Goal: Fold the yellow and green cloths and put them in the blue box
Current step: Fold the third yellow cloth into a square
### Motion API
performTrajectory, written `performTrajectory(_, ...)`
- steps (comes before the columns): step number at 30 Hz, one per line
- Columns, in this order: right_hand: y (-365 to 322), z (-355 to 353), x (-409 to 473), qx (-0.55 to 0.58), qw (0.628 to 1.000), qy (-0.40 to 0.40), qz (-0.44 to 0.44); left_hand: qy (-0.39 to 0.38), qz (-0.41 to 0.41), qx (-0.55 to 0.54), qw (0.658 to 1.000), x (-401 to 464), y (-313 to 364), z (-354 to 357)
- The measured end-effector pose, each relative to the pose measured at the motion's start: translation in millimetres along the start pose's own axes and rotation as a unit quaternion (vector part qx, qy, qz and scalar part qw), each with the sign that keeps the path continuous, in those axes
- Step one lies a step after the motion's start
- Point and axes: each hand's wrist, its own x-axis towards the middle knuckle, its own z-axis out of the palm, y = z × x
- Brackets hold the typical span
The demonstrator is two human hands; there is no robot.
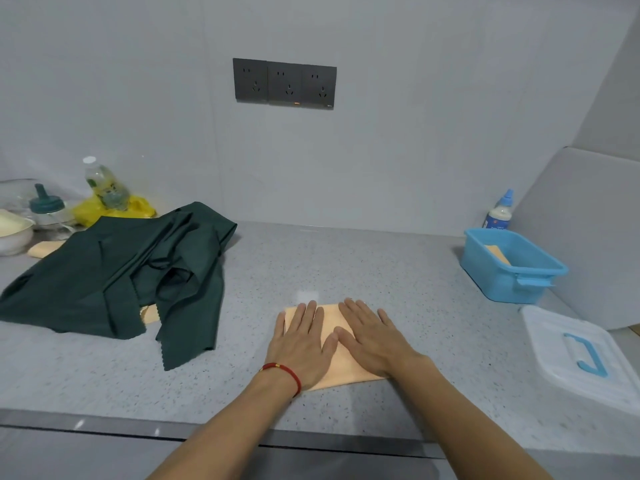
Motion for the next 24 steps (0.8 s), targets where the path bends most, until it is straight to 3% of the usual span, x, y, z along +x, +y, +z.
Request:
performTrajectory(10, 7.7, 1.2, -2.8, -0.006, 0.998, 0.008, 0.057, -0.029, -0.049, 0.022, 0.998, 5.3, -29.2, -5.4)
performTrajectory(17, 7.1, 4.2, 1.0, -0.005, 0.996, 0.034, 0.077, -0.052, -0.004, 0.005, 0.999, 33.1, -53.6, -55.7)
performTrajectory(21, 7.3, 10.7, -3.5, 0.026, 0.995, 0.049, 0.085, -0.082, -0.020, -0.116, 0.990, 35.3, -52.7, -71.2)
performTrajectory(24, 7.9, 12.5, -6.9, 0.125, 0.984, 0.094, 0.083, -0.044, -0.015, -0.255, 0.966, 26.8, -49.5, -61.7)
